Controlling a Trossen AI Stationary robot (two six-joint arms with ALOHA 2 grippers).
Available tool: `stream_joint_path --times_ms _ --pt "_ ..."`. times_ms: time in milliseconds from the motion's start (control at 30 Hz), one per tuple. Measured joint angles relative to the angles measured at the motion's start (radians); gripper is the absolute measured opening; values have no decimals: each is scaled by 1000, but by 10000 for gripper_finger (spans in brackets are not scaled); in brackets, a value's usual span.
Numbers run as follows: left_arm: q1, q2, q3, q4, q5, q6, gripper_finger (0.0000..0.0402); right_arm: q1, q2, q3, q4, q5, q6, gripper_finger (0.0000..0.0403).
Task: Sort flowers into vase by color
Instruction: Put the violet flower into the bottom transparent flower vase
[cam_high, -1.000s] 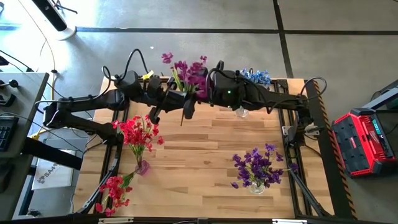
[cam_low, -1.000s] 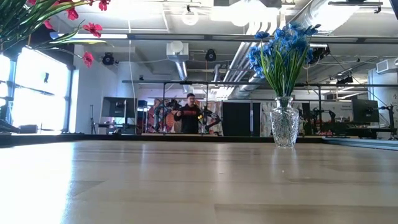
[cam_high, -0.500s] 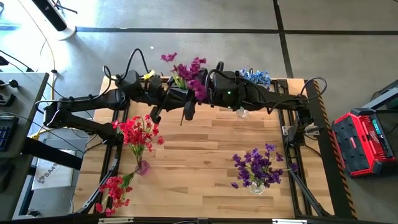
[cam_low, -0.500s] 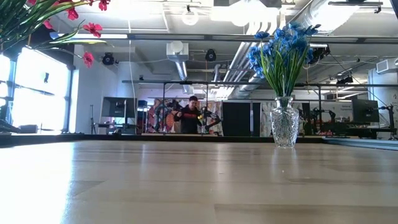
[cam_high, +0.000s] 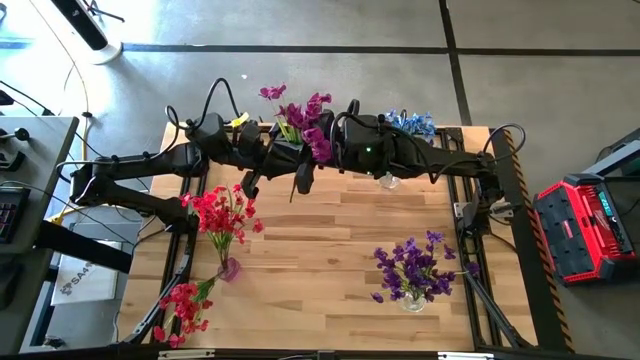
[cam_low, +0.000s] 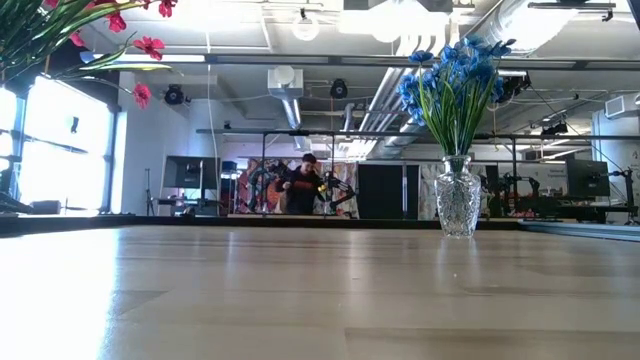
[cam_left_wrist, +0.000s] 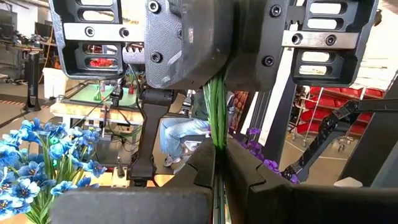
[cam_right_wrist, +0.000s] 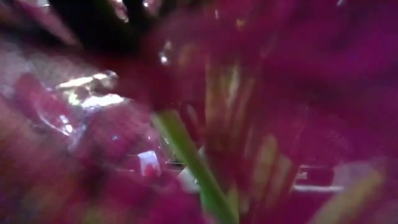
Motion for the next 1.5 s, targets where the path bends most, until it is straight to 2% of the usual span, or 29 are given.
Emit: stream_joint_path --times_ms 200,433,600,833,1067,1267,1367,1500 --pt "6 -4 0 -27 -50 -13 24 -2 -13 0 -44 10 -2 0" --pt "54 -10 0 -131 -38 -18 88 18 -105 0 -307 113 62 1" --pt "58 -5 0 -107 -44 -25 105 49 -132 0 -341 138 96 0" --pt "22 32 0 24 -45 -26 106 43 -87 0 -237 114 58 0" --pt "-2 64 0 34 -6 -44 106 30 -41 0 -120 23 5 0" --pt "-16 84 0 31 7 -68 105 17 -26 0 -106 -2 2 0" --pt "-14 81 0 32 8 -60 89 17 -27 0 -101 -2 2 0" --pt "-13 77 0 34 7 -44 42 18 -27 0 -95 -3 -9 0"
